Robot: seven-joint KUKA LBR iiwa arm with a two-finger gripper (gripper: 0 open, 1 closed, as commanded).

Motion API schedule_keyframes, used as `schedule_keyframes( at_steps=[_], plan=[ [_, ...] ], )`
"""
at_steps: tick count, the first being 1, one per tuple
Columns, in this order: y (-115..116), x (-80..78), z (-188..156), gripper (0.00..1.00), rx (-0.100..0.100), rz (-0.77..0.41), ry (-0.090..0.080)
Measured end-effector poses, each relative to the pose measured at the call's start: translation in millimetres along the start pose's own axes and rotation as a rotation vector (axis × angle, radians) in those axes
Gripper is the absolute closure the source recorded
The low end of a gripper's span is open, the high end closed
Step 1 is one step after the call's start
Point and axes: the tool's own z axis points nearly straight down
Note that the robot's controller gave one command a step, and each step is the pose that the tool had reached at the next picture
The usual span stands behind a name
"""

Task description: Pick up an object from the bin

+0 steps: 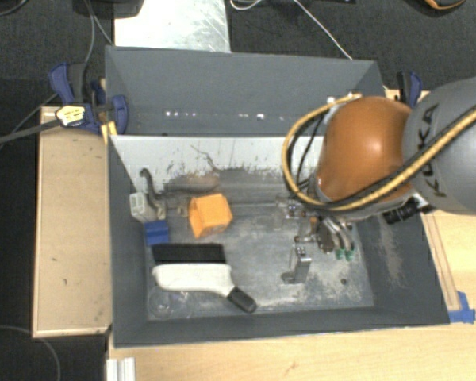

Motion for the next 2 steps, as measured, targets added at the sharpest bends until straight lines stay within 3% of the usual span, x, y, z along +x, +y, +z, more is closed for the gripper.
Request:
schedule_keyframes(
  at_steps=[1,2],
  plan=[
    [0,-1.7,-4,0.00,-0.001,0.004,-0.008],
    [76,-4.9,94,0.00,-0.001,-0.304,-0.005]
  ],
)
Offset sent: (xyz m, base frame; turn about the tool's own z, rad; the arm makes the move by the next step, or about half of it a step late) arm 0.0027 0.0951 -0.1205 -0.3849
